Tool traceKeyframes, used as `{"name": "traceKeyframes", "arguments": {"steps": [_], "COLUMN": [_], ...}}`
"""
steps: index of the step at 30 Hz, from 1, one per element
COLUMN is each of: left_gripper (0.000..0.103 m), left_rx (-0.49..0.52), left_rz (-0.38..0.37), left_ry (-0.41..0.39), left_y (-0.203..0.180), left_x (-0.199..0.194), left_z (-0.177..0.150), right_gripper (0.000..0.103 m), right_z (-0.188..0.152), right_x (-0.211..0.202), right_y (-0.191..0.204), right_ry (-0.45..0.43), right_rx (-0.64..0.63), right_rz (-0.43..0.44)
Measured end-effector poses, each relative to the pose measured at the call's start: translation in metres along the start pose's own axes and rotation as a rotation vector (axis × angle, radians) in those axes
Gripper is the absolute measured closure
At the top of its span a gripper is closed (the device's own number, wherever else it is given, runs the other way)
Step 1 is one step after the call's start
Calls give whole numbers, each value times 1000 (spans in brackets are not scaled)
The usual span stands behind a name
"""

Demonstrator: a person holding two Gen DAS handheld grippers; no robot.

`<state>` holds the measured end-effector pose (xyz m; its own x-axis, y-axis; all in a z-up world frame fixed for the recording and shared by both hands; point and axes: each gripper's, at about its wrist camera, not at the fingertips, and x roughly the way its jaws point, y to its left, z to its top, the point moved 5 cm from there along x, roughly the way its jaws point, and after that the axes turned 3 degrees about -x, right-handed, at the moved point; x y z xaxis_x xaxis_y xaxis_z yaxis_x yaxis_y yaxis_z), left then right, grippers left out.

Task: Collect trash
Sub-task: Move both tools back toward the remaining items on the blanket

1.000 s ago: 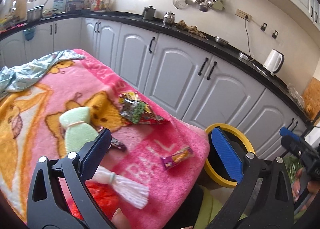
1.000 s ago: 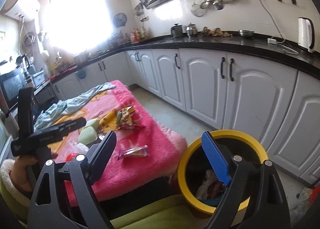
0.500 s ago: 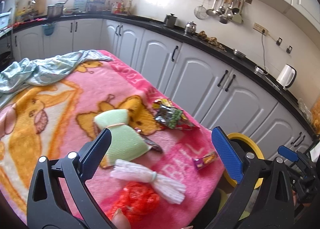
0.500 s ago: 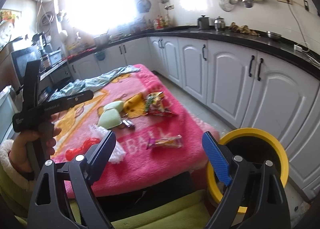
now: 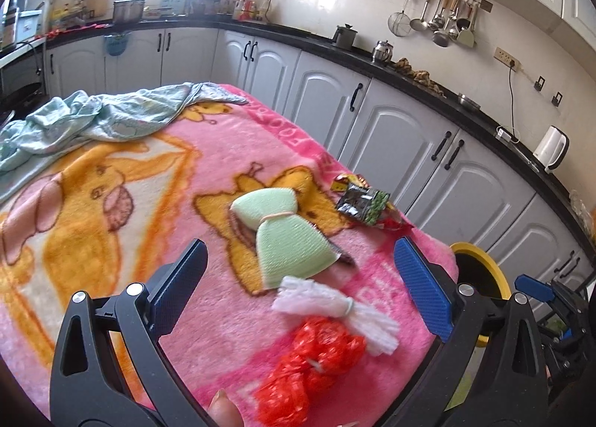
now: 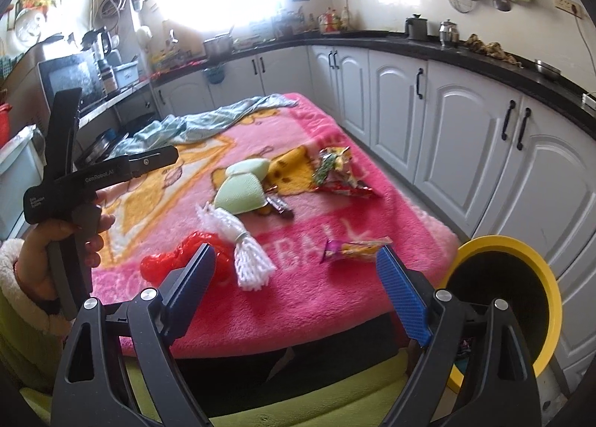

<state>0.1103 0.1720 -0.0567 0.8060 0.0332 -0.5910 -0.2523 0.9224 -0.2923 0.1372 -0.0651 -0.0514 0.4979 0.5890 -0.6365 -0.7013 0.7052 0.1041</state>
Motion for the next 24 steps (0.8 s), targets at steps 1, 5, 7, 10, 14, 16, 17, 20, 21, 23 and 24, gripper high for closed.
{"name": "traceKeyframes", "arguments": {"steps": [1, 5, 7, 10, 14, 16, 17, 20, 21, 23, 24], "left_gripper": [11, 11, 11, 11, 11, 11, 11, 11, 11, 11, 11], "left_rx": [0, 2, 10, 15, 16, 15, 16, 20, 22, 25, 24], "left_rz": [0, 2, 1, -6, -28, -34, -38, -48, -51, -64, -72], "left_ry": [3, 27, 39, 53, 80, 96, 102, 124, 131, 147, 156], "left_y": [2, 12, 15, 19, 25, 28, 29, 32, 32, 33, 33], "left_x": [0, -1, 0, 1, 2, 3, 3, 5, 6, 8, 8], "left_z": [-2, -11, -15, -21, -30, -35, -37, -45, -48, -54, -57], "right_gripper": [18, 18, 18, 18, 18, 20, 22, 27, 29, 33, 37], "right_z": [-1, -4, -5, -7, -10, -12, -14, -19, -21, -24, -25], "right_x": [3, 20, 29, 43, 62, 73, 78, 93, 100, 110, 114], "right_y": [2, 10, 12, 15, 20, 24, 26, 29, 30, 30, 30], "right_ry": [8, 46, 65, 96, 137, 160, 173, 212, 229, 252, 262], "right_rx": [-7, -24, -34, -48, -55, -67, -75, -79, -77, -74, -71], "right_rz": [3, 32, 44, 54, 87, 97, 103, 127, 135, 146, 149]}}
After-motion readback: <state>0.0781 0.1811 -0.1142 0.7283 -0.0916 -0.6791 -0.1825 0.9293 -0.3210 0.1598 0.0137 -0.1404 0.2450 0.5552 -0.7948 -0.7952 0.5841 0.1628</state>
